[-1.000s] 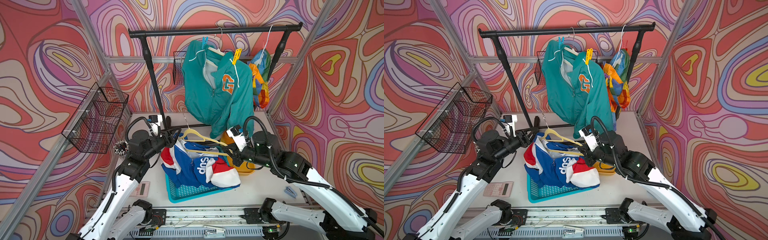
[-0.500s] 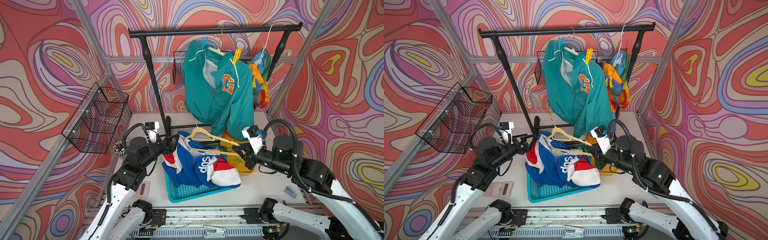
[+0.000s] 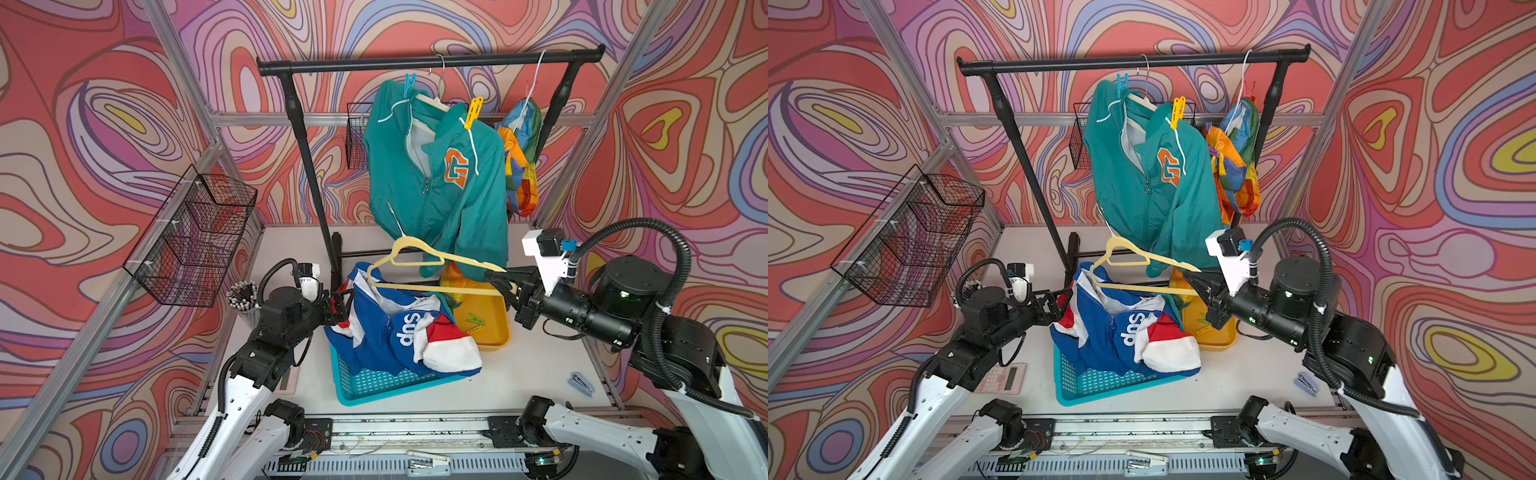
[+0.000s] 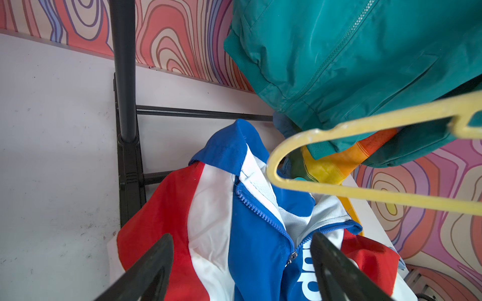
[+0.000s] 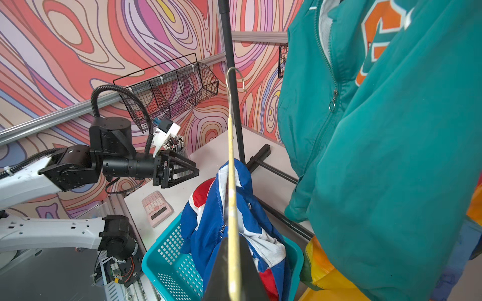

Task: Remove the clothespins securing jackets to the hanger
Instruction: Remove the jacket from the hanger, then place the hanger on the clothesline.

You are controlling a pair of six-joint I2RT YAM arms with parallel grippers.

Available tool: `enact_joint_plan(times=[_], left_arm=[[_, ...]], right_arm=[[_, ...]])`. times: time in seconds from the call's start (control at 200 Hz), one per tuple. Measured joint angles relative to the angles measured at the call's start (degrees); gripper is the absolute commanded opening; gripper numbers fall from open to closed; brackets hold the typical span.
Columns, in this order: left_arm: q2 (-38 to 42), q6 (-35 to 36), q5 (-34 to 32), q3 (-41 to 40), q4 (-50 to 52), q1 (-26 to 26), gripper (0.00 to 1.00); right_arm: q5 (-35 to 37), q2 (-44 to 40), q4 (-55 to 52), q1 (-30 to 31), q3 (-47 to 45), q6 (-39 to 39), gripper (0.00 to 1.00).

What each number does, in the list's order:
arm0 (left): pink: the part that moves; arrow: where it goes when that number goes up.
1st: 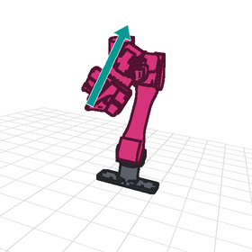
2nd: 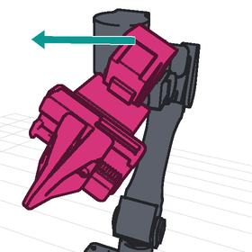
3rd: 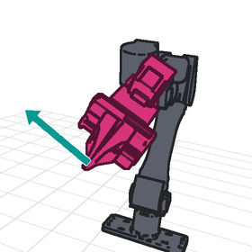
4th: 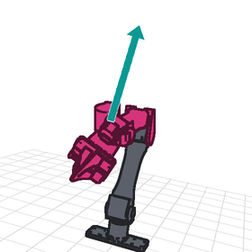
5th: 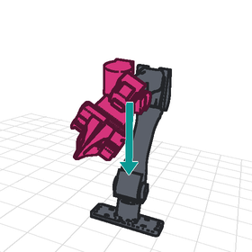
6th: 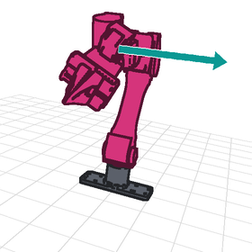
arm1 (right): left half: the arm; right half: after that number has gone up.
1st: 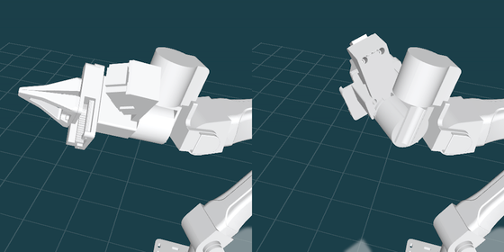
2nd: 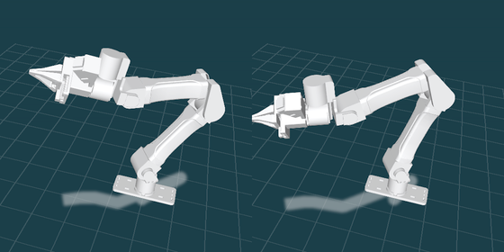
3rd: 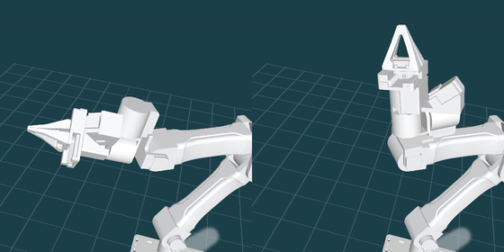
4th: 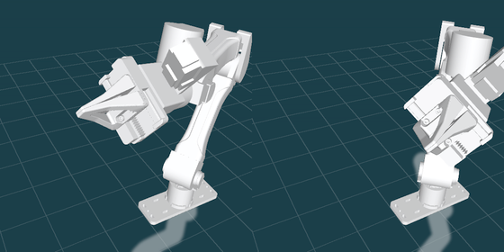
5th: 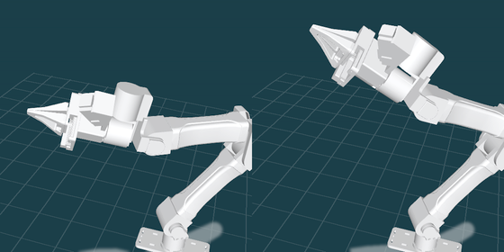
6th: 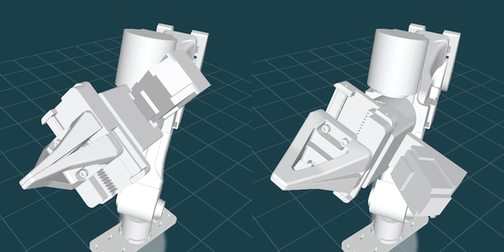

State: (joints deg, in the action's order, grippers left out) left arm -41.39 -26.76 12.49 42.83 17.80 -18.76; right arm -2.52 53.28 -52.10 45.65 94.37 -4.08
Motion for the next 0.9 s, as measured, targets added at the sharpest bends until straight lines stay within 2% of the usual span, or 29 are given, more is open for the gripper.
enact_joint_plan(times=[0.155, 0.351, 0.501, 0.896], left_arm=[[0.0, -0.4, -0.5, -1.1, 0.0, 0.0, 0.85], [-0.3, -2.3, -1.0, -3.1, 0.0, 0.0, 0.88], [-1.9, -3.7, -1.0, -3.2, 0.0, 0.0, 0.93], [-1.8, -5.5, -0.1, -5.6, -0.3, 0.0, 0.93]], right_arm=[[-0.1, 0.9, -0.7, 0.0, 3.6, 0.5, 0.0], [0.0, 1.5, 1.4, 0.0, 3.8, 0.6, 0.0], [-0.1, 3.9, 7.6, 0.0, 2.5, 0.6, 0.0], [4.0, 10.8, 26.6, 0.0, 0.7, 2.7, 0.0]])
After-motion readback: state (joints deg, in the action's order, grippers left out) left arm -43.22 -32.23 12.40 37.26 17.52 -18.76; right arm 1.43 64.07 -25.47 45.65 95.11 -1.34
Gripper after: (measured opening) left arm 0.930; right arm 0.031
